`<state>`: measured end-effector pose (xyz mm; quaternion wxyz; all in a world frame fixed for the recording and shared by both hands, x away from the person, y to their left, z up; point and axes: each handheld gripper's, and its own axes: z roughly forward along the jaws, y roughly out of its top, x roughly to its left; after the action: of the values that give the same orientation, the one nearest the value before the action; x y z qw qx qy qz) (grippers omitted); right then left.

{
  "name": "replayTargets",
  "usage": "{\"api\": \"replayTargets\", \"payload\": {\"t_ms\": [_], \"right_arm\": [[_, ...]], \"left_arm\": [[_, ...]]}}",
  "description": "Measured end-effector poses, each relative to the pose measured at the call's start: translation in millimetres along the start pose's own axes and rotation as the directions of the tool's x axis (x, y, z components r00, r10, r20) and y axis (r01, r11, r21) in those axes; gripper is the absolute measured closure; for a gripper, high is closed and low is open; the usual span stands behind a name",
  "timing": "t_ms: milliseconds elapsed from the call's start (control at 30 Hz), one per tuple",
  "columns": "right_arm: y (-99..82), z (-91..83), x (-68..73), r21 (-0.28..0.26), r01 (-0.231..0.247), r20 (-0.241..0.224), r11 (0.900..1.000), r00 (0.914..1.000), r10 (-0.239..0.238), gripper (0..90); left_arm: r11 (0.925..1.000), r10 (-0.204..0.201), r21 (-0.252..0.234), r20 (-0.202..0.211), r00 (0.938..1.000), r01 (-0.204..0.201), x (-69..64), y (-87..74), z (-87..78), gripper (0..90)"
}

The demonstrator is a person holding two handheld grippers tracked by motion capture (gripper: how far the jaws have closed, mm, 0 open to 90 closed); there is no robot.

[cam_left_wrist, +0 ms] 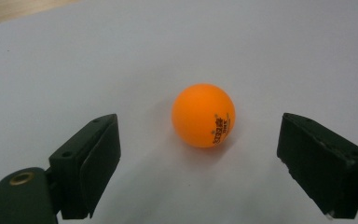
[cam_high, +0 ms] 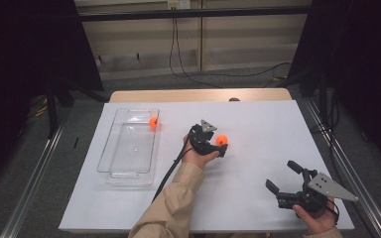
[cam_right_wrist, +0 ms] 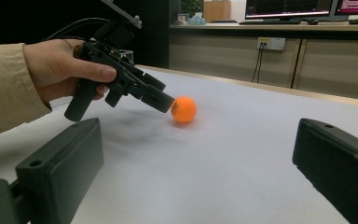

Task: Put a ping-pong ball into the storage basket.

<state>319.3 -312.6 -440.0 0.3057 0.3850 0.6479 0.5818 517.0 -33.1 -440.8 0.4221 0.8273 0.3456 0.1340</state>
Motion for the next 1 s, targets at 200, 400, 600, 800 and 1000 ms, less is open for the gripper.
{"api": "replayTargets", "payload": {"t_ms": [200, 400, 600, 800, 1000], "right_arm": [[0.1, 0.1, 0.2, 0.0, -0.001, 0.0, 1.0, 1.0, 0.001, 1.3], [0.0, -0.1, -0.3, 0.0, -0.002, -0.001, 1.0, 1.0, 0.002, 1.3], [0.0, 0.0, -0.3, 0.004, 0.001, 0.0, 1.0, 1.0, -0.001, 1.3], [-0.1, -0.2, -0.3, 0.004, 0.0, 0.001, 1.0, 1.0, 0.0, 1.3], [0.0, -0.2, -0.3, 0.004, 0.001, 0.0, 1.0, 1.0, -0.001, 1.3]], "left_arm": [[0.999, 0.038, 0.022, 0.007, 0.9993, -0.038, 1.6, -0.6, 1.3, 19.6], [0.9997, 0.025, 0.007, 0.018, 0.9995, -0.025, 1.3, -0.8, 5.0, 22.0], [0.9998, 0.018, -0.007, 0.023, 0.9996, -0.018, 1.3, -0.8, 8.7, 24.9], [0.9998, 0.02, 0.003, 0.016, 0.9997, -0.02, 3.5, -3.3, 13.9, 27.4], [0.9999, 0.017, 0.0, 0.021, 0.9996, -0.017, 4.8, -3.5, 16.8, 30.2]]}}
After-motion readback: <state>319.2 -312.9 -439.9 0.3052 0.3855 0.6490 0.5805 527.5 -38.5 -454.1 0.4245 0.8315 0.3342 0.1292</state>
